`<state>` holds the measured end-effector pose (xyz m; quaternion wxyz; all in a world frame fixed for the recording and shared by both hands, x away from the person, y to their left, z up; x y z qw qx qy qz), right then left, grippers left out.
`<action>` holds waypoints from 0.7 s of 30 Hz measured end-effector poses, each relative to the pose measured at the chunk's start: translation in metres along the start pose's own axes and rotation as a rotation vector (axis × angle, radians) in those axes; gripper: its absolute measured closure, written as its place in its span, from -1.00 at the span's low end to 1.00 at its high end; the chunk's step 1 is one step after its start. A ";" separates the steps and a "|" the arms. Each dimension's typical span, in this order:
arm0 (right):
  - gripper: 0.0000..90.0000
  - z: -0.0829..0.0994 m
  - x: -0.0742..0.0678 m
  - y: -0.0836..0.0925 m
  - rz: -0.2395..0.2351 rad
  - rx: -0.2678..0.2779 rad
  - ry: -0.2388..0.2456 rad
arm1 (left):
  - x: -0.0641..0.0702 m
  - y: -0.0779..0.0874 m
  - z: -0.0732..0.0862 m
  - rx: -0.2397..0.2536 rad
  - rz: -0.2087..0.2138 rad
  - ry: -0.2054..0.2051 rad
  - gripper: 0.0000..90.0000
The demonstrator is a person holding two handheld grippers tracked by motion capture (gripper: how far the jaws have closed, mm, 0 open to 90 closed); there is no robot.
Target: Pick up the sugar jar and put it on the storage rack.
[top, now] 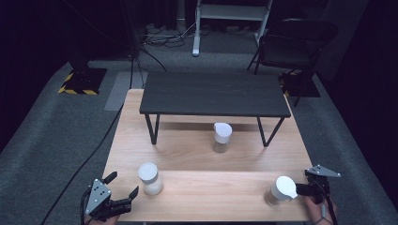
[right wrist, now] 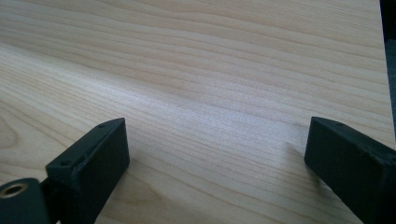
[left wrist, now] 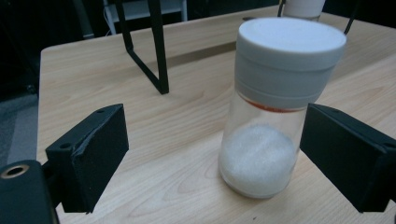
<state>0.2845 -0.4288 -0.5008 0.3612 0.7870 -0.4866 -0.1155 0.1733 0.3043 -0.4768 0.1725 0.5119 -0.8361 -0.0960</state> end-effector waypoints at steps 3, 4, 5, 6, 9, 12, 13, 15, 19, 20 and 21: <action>-0.86 0.000 0.000 0.000 0.000 0.000 0.000 | 0.000 0.001 0.000 0.023 0.018 0.002 -0.83; -0.86 0.000 0.000 0.000 0.000 0.000 0.000 | -0.001 0.001 -0.001 0.027 0.026 -0.001 -0.84; -0.86 0.000 0.000 0.000 0.000 0.000 0.000 | 0.000 0.001 -0.001 0.028 0.032 -0.007 -0.84; -0.86 0.000 0.000 0.000 0.000 0.000 0.000 | 0.000 0.000 -0.001 0.029 0.037 -0.007 -0.84; -0.86 0.000 0.000 0.000 0.000 0.000 0.000 | 0.002 -0.001 -0.003 0.030 0.057 -0.018 -0.84; -0.86 0.000 0.000 0.000 0.000 0.000 0.000 | 0.004 -0.005 -0.005 0.037 0.075 -0.024 -0.84; -0.86 0.000 0.000 0.000 0.000 0.000 0.000 | 0.005 -0.006 -0.006 0.039 0.082 -0.024 -0.84; -0.86 0.000 0.000 0.000 0.000 0.000 0.000 | 0.006 -0.009 -0.007 0.041 0.092 -0.029 -0.84; -0.86 0.000 0.000 0.000 0.000 0.000 0.000 | 0.008 -0.016 -0.010 0.038 0.114 -0.037 -0.84; -0.86 0.000 0.000 0.000 0.000 0.000 0.000 | 0.008 -0.018 -0.011 0.039 0.120 -0.036 -0.84; -0.86 0.000 0.000 0.000 0.000 0.000 0.000 | 0.008 -0.020 -0.012 0.039 0.125 -0.038 -0.84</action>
Point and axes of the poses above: each handheld gripper's, and its own axes: y roughly backward along the jaws, z roughly out of its underside, x roughly to its right, the point moved 7 cm from there along -y, roughly forward along the jaws, and after that the axes turned 12 degrees about y, right-handed, at the moved point
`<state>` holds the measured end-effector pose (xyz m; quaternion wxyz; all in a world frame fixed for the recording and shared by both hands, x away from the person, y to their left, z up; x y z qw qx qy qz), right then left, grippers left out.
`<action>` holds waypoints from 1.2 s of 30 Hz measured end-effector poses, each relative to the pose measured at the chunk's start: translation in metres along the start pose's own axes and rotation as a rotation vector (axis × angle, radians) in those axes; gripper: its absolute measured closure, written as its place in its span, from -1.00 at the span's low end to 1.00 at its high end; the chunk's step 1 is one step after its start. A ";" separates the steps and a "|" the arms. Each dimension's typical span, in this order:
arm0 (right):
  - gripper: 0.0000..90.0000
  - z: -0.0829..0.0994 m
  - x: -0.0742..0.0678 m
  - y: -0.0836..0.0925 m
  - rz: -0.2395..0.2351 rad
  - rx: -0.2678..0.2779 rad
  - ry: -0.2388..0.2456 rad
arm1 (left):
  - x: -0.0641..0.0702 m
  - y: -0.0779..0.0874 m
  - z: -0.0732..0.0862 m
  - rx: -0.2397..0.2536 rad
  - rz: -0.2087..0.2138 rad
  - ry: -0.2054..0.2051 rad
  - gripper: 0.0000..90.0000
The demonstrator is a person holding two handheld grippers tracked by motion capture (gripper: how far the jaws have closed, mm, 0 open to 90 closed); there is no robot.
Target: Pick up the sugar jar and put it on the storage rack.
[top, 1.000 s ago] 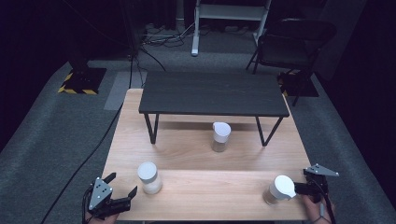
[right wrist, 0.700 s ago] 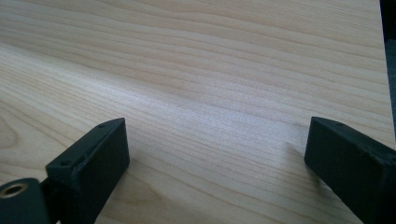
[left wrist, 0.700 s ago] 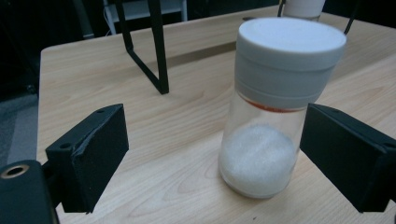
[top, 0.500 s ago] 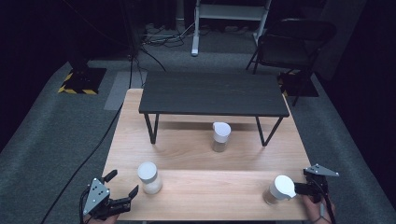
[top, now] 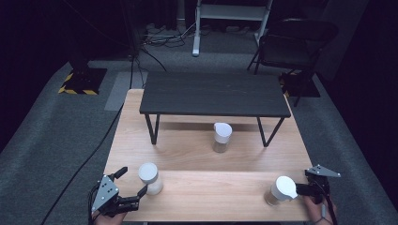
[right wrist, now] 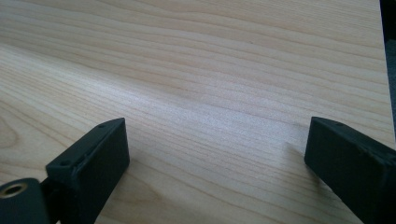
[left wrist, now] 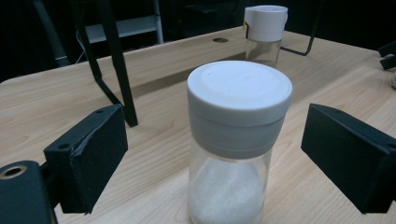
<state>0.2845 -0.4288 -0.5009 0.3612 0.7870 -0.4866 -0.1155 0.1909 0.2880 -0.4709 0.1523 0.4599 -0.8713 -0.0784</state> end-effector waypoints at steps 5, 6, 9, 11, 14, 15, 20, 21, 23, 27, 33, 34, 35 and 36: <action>-0.86 0.000 0.000 0.000 0.000 0.000 0.000 | 0.000 -0.008 -0.003 -0.002 0.021 -0.007 -0.84; -0.86 0.000 0.000 0.000 0.000 0.000 0.000 | 0.000 -0.010 -0.003 -0.002 0.026 -0.006 -0.84; -0.86 0.000 0.000 0.000 0.000 0.000 0.000 | 0.000 -0.016 -0.005 -0.004 0.038 -0.006 -0.84; -0.86 0.000 0.000 0.000 0.000 0.000 0.000 | 0.000 -0.019 -0.006 -0.007 0.047 -0.008 -0.84; -0.86 0.000 0.000 0.000 0.000 0.000 0.000 | 0.000 -0.023 -0.007 -0.014 0.054 -0.014 -0.84; -0.86 0.000 0.000 0.000 0.000 0.000 0.000 | 0.000 -0.024 -0.007 -0.014 0.056 -0.015 -0.84; -0.86 0.000 0.000 0.000 -0.001 0.000 0.001 | -0.001 -0.029 -0.007 -0.018 0.062 -0.007 -0.84; -0.86 0.000 0.000 0.001 -0.004 0.000 0.004 | -0.002 -0.030 -0.007 -0.020 0.063 -0.004 -0.84; -0.86 0.001 0.000 0.001 -0.004 0.000 0.004 | -0.002 -0.032 -0.006 -0.024 0.064 -0.001 -0.84; -0.86 0.001 0.000 0.001 -0.005 0.000 0.004 | -0.002 -0.035 -0.005 -0.038 0.060 -0.013 -0.75; -0.86 0.001 0.000 0.001 -0.005 0.000 0.005 | -0.002 -0.040 -0.005 -0.065 0.049 -0.038 -0.51; -0.86 0.001 0.000 0.001 -0.005 0.000 0.005 | -0.002 -0.040 -0.005 -0.066 0.054 -0.040 -0.51; -0.86 0.001 0.000 0.001 -0.005 0.000 0.005 | -0.003 -0.040 -0.005 -0.068 0.063 -0.043 -0.44; -0.86 0.001 0.000 0.001 -0.005 0.000 0.004 | -0.002 -0.040 -0.005 -0.068 0.064 -0.048 -0.37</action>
Point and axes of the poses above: each handheld gripper's, and its own axes: y roughly backward along the jaws, z roughly out of its underside, x roughly to its right, the point moved 7 cm from there along -y, roughly forward along the jaws, and after that the axes turned 12 degrees about y, right-handed, at the moved point
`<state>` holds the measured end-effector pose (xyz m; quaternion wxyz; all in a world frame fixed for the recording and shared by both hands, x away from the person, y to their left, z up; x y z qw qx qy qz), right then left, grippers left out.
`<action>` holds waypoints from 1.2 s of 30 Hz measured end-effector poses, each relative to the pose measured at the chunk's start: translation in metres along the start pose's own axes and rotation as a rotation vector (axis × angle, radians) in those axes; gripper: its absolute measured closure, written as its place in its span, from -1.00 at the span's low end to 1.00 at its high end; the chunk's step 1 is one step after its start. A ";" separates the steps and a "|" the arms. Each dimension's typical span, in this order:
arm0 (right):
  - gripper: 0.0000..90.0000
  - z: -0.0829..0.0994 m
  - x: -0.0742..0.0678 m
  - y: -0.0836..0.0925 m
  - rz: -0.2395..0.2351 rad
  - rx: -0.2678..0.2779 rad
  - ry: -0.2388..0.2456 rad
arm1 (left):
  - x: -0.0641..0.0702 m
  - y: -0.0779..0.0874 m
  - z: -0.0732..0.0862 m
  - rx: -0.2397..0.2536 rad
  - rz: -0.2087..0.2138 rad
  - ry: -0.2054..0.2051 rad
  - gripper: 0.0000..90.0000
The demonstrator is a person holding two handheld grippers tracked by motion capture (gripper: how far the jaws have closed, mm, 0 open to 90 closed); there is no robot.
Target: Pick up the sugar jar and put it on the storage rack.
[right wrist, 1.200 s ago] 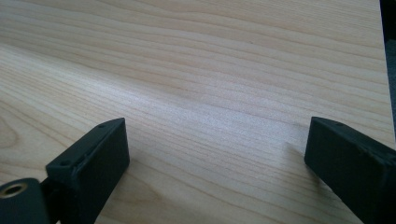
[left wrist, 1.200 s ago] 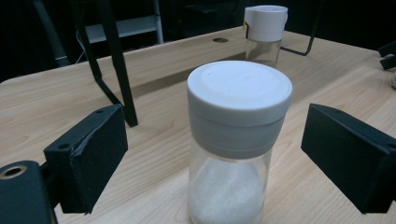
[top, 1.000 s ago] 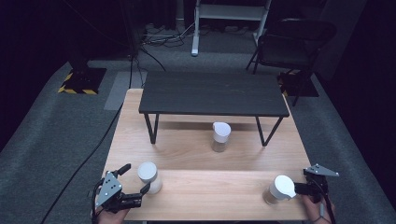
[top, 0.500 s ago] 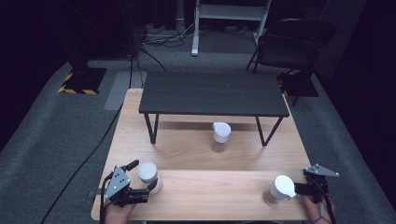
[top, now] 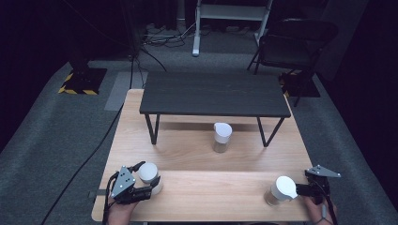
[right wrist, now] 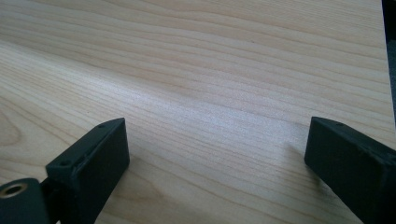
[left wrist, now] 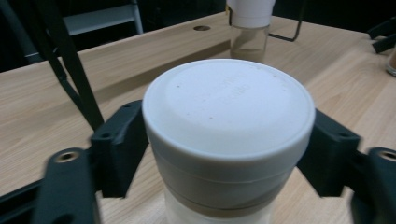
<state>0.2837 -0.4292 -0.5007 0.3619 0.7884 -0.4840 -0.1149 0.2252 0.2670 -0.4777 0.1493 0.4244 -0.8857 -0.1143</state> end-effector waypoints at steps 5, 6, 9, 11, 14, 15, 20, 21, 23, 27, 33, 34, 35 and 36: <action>-0.86 0.000 0.000 0.000 0.000 0.000 -0.001 | -0.001 0.000 0.001 -0.004 0.005 -0.008 -0.27; -0.86 0.000 0.000 0.000 0.000 0.000 -0.001 | -0.002 0.000 0.002 -0.001 0.008 -0.004 -0.26; -0.86 0.000 0.000 0.000 0.000 0.000 -0.001 | -0.002 0.000 0.002 0.000 0.013 0.007 -0.26; -0.86 0.000 0.000 0.000 0.000 0.000 -0.001 | -0.001 0.000 0.000 -0.008 0.006 0.006 -0.25; -0.86 0.000 0.000 0.000 0.000 0.000 0.000 | 0.002 0.000 -0.003 -0.021 -0.009 0.005 -0.25; -0.86 0.000 0.000 0.000 0.000 0.000 0.000 | 0.002 0.000 -0.003 -0.023 -0.012 0.005 -0.25; -0.86 0.000 0.000 0.000 0.000 0.000 -0.001 | 0.001 -0.002 -0.006 -0.027 -0.017 0.028 -0.25; -0.86 0.000 0.000 0.000 0.000 0.000 -0.001 | 0.001 -0.003 -0.008 -0.033 -0.018 0.026 -0.25; -0.86 0.000 0.000 0.000 0.000 0.000 0.000 | 0.003 -0.006 -0.011 -0.037 -0.027 0.022 -0.25; -0.86 0.000 0.000 0.000 0.000 0.000 0.000 | 0.004 -0.007 -0.015 -0.031 -0.024 0.020 -0.25; -0.86 0.000 0.000 0.000 0.000 0.000 0.000 | 0.004 -0.011 -0.026 -0.014 -0.023 0.031 -0.25; -0.86 0.000 0.000 0.000 0.000 0.000 0.000 | 0.004 -0.012 -0.028 -0.013 -0.022 0.035 -0.25; -0.86 0.000 0.000 0.000 0.000 0.000 0.000 | 0.004 -0.012 -0.030 -0.010 -0.021 0.037 -0.25; -0.86 0.000 0.000 0.000 0.000 0.000 0.000 | 0.004 -0.013 -0.032 -0.005 -0.020 0.041 -0.25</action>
Point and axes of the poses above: each handheld gripper's, and its own axes: y roughly backward along the jaws, z roughly out of its underside, x roughly to its right, the point moved 7 cm from there along -y, roughly forward along the jaws, and after that the axes turned 12 degrees about y, right-handed, at the moved point
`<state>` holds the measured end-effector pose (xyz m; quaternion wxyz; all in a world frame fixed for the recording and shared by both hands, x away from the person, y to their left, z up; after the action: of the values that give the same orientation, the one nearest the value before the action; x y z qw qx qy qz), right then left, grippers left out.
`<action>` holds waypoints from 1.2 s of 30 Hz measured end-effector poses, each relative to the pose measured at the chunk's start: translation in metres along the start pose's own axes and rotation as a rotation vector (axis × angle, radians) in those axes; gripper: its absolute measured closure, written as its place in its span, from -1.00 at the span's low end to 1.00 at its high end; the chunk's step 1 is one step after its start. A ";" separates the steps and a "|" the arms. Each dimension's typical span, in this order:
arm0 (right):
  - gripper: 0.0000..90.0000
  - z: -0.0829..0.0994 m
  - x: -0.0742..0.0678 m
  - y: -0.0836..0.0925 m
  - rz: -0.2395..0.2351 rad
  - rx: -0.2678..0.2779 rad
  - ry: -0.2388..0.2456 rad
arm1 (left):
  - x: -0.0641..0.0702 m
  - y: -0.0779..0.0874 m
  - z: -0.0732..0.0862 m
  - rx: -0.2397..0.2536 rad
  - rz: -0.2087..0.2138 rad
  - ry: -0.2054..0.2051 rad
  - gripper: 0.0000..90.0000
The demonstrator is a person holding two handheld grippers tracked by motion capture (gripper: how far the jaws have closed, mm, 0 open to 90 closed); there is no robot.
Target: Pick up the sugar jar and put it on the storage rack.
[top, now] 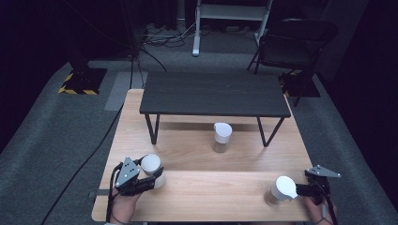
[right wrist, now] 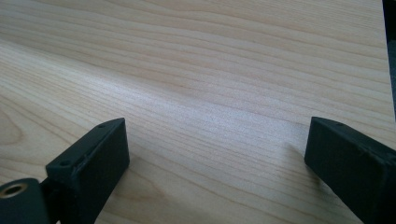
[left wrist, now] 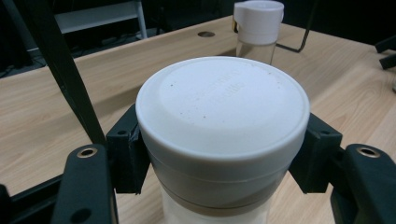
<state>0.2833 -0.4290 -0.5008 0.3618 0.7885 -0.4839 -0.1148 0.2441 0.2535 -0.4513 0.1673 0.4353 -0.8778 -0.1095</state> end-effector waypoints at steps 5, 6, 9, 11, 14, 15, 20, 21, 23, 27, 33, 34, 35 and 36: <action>-0.86 0.000 0.000 0.000 -0.002 0.000 0.001 | 0.005 -0.003 -0.016 -0.001 -0.001 -0.020 -0.25; -0.86 0.000 0.000 0.000 -0.003 0.001 0.002 | 0.006 -0.005 -0.020 -0.003 -0.003 -0.028 -0.25; -0.86 0.000 0.000 0.000 -0.005 0.002 0.005 | 0.008 -0.008 -0.031 -0.014 0.004 -0.048 -0.25; -0.86 0.001 0.000 0.000 -0.007 0.002 0.007 | 0.009 -0.011 -0.038 -0.009 0.007 -0.049 -0.25; -0.86 0.001 0.000 0.000 -0.007 0.002 0.007 | 0.011 -0.015 -0.053 -0.004 0.026 -0.057 -0.25; -0.86 0.001 0.000 0.000 -0.007 0.002 0.007 | 0.011 -0.015 -0.053 -0.004 0.026 -0.057 -0.25; -0.86 0.001 0.001 0.000 -0.008 0.003 0.008 | 0.013 -0.021 -0.075 -0.004 0.047 -0.064 -0.25; -0.86 0.001 0.001 0.000 -0.008 0.003 0.008 | 0.014 -0.021 -0.079 -0.001 0.051 -0.065 -0.25; -0.86 0.001 0.001 0.000 -0.008 0.002 0.008 | 0.014 -0.023 -0.087 0.003 0.062 -0.059 -0.25; -0.86 0.001 0.001 0.000 -0.008 0.002 0.008 | 0.017 -0.028 -0.102 0.004 0.068 -0.070 -0.25; -0.87 0.000 0.001 0.000 -0.010 0.003 0.010 | 0.021 -0.036 -0.119 0.013 0.085 -0.052 -0.25; -0.87 0.000 0.001 0.000 -0.010 0.003 0.010 | 0.022 -0.038 -0.122 0.015 0.084 -0.048 -0.25; -0.87 0.000 0.001 0.000 -0.010 0.002 0.010 | 0.023 -0.039 -0.125 0.018 0.085 -0.049 -0.25; -0.87 0.000 0.001 0.000 -0.010 0.002 0.011 | 0.023 -0.040 -0.128 0.021 0.085 -0.049 -0.25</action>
<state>0.2840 -0.4298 -0.5008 0.3629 0.7921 -0.4780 -0.1118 0.3094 0.2055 -0.3428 0.1455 0.3963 -0.9006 -0.1037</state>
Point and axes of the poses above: each handheld gripper's, and its own axes: y roughly backward along the jaws, z roughly out of its underside, x roughly to its right, the point moved 7 cm from there along -y, roughly forward along the jaws, and after that the axes turned 12 degrees about y, right-handed, at the moved point
